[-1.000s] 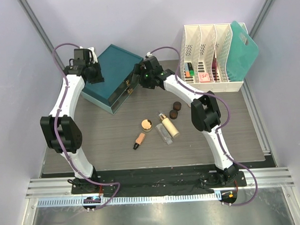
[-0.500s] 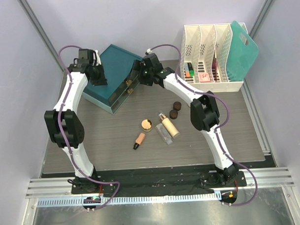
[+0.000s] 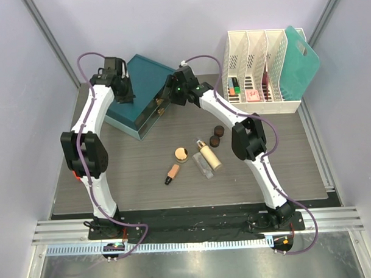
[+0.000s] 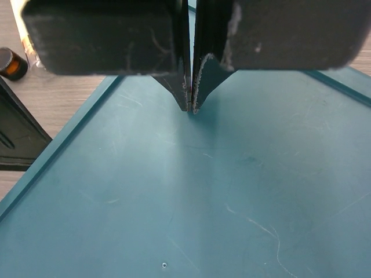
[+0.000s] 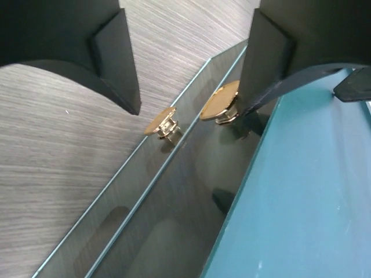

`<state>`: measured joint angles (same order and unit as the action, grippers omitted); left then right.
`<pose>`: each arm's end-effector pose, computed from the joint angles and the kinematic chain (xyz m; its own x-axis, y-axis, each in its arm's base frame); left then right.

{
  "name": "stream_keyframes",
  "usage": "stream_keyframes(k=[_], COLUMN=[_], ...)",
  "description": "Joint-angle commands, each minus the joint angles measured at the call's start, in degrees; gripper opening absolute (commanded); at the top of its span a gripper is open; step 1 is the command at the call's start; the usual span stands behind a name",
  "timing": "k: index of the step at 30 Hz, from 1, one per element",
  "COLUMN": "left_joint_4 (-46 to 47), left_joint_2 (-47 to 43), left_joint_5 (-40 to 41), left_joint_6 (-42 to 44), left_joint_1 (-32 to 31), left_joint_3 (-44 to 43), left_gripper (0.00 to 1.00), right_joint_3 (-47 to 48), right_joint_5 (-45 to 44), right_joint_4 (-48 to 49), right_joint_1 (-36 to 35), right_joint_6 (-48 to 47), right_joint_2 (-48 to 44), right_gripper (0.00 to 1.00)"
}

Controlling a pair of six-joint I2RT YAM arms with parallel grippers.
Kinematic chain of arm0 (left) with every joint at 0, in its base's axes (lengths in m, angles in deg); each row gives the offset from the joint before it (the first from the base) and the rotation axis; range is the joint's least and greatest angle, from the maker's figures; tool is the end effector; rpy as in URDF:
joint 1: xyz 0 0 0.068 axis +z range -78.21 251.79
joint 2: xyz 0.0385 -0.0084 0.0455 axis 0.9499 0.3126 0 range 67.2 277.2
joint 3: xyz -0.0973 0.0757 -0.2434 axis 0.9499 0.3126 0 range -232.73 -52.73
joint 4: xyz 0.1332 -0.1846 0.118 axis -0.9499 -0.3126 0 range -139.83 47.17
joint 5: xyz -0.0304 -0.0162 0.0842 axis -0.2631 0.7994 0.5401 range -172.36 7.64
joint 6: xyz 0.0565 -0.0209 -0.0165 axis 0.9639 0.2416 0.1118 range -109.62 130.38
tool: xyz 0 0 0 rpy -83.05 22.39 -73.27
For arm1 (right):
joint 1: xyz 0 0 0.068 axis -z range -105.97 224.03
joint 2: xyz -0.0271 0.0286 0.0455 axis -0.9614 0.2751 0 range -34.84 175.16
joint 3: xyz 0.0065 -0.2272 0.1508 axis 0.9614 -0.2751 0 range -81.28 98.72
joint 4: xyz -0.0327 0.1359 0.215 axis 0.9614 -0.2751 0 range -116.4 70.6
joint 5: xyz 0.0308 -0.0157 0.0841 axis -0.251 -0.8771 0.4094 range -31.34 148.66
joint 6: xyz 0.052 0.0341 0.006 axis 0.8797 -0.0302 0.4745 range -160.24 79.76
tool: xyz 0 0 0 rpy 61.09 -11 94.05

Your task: Organize the makeup

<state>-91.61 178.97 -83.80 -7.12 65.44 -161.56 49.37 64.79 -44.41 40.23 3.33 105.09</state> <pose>0.4329 -0.0493 0.3110 -0.7819 -0.2156 -0.5850 -0.1145 0.9720 -0.2052 0.4695 0.3205 0.2356 -0.7711 0.3084 -0.5571 -0.1312 0.7791 0.6130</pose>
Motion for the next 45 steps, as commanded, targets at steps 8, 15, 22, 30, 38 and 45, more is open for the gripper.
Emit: stream_keyframes(k=[8,15,22,30,38,45], left_joint_4=[-6.5,-5.1,-6.2,-5.5,-5.2,-4.4], left_joint_2=[3.5,3.8,5.1,4.8,4.6,4.2], left_joint_5=[7.5,6.2,6.2,5.4,4.6,3.2], left_joint_6=[-3.1,-3.5,-3.5,-3.5,-3.2,-3.2], left_joint_1=[-1.0,-1.0,-1.0,-1.0,-1.0,-1.0], left_joint_3=[-3.2,-3.6,-5.8,-5.3,-4.6,-4.5], left_gripper=[0.00,0.00,0.00,0.00,0.00,0.00], right_joint_3=[2.2,5.0,5.1,-1.5,-5.6,-8.9], right_joint_5=[-4.5,-11.0,-14.3,-14.0,-14.5,-15.4], right_joint_4=[-10.7,-17.0,-22.3,-23.1,-23.5,-23.4], right_joint_1=[-0.1,0.0,0.3,0.8,2.0,2.8], right_joint_6=[-4.1,-9.9,-13.9,-14.3,-15.2,-16.1], right_joint_2=[0.8,-0.8,-2.6,-6.3,-9.4,-11.7], right_gripper=[0.54,0.52,0.52,0.54,0.56,0.58])
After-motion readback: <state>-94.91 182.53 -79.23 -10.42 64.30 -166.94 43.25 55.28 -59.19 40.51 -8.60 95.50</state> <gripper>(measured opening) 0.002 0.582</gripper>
